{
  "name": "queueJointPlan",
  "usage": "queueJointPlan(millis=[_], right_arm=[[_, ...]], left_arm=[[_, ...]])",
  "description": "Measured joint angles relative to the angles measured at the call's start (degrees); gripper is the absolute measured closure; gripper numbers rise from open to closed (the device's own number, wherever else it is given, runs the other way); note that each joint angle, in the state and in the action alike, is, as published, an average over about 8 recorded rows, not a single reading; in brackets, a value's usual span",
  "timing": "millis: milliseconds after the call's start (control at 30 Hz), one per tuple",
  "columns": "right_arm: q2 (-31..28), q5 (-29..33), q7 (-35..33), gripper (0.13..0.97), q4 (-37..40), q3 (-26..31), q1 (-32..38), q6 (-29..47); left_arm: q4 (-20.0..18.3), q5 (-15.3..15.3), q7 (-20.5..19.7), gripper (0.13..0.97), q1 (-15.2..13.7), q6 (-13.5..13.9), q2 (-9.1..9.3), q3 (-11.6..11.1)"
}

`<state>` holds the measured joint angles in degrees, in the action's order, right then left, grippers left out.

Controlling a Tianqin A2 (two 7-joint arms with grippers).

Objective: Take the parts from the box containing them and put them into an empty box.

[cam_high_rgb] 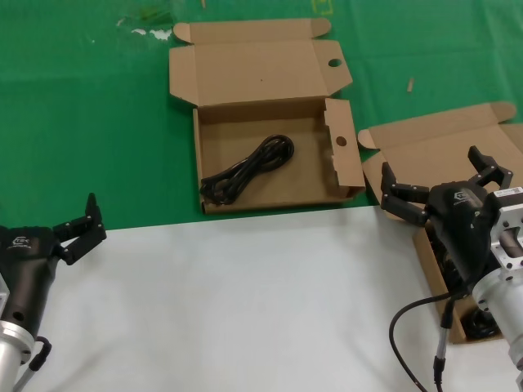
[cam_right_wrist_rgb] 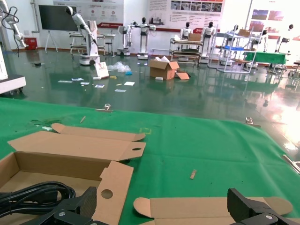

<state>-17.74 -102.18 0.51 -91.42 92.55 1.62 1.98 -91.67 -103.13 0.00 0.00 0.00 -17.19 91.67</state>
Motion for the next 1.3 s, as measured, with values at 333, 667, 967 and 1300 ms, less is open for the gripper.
queueJointPlan(millis=[333,667,967,1300], right_arm=[[0.00,0.00,0.00,0.129,0.00,0.00,0.00,0.00],[0.00,0.00,0.00,0.129,0.00,0.00,0.00,0.00],[0.00,0.00,0.00,0.129,0.00,0.00,0.00,0.00],[0.00,0.00,0.00,0.129,0.00,0.00,0.00,0.00]], left_arm=[[0.00,0.00,0.00,0.132,0.00,0.00,0.00,0.00],[0.00,0.00,0.00,0.132,0.00,0.00,0.00,0.00],[0.00,0.00,0.00,0.132,0.00,0.00,0.00,0.00],[0.00,0.00,0.00,0.132,0.00,0.00,0.00,0.00]])
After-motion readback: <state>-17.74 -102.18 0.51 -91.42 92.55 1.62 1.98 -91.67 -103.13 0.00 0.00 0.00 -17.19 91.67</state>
